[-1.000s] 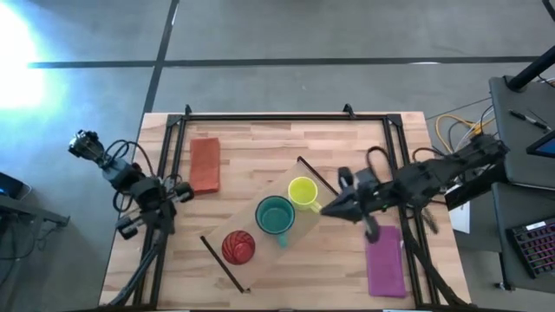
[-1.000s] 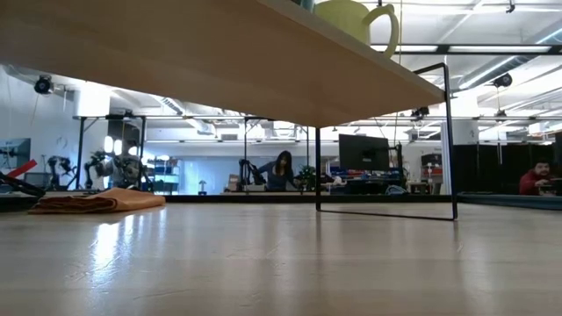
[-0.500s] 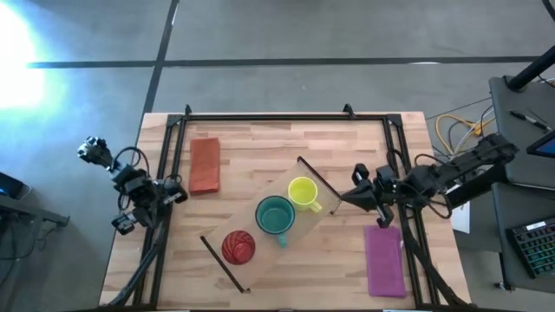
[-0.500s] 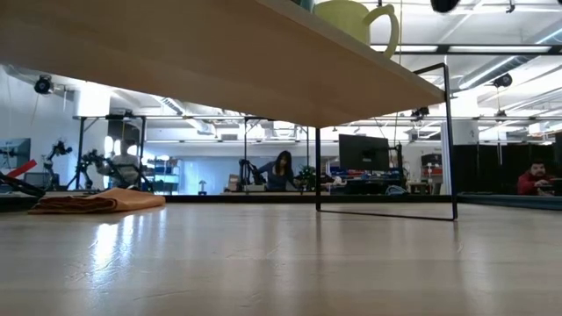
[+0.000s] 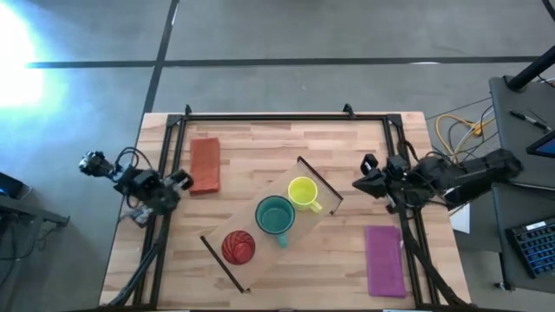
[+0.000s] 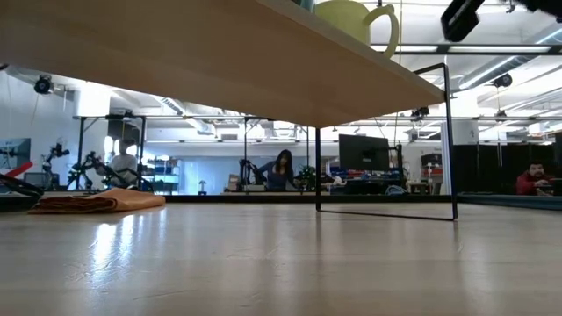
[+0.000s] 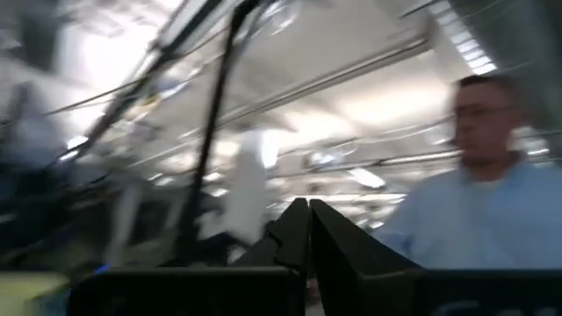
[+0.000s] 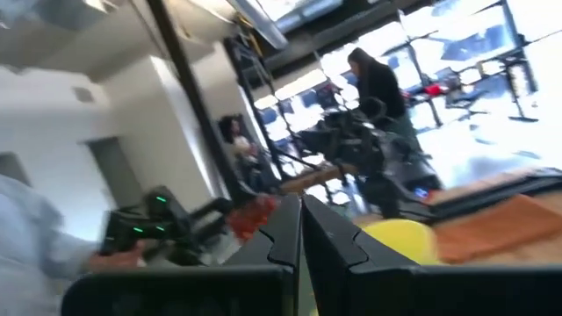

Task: Stack small to large cups/mugs on shelf
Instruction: Return to Home Position

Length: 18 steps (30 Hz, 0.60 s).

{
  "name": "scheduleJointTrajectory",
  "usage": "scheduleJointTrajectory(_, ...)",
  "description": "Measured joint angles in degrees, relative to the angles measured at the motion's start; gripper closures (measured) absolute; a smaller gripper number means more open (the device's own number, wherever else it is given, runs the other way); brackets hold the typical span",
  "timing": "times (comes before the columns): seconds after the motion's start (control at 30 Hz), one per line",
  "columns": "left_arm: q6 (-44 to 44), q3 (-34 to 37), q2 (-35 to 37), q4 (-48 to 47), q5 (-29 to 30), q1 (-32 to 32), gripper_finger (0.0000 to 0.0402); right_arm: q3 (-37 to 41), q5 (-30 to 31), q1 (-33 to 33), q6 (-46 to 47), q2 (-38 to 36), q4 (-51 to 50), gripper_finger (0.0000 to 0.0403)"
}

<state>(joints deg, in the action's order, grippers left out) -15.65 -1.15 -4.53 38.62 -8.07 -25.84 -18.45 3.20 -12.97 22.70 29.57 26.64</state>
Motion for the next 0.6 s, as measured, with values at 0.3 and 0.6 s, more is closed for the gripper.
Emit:
scheduleJointTrajectory(0.3,-3.95,-3.96,3.05,-17.38,-1.76,16.8,0.0402,-0.92,-21.35,23.74,2.98,0.24,-4.21,0.0394)
scheduleJointTrajectory(0.6,-12.48,-2.77,3.03,-20.58,-11.72,26.42,0.0402,-0.82,-32.1,36.72,3.14,1.26,-3.92,0.0394)
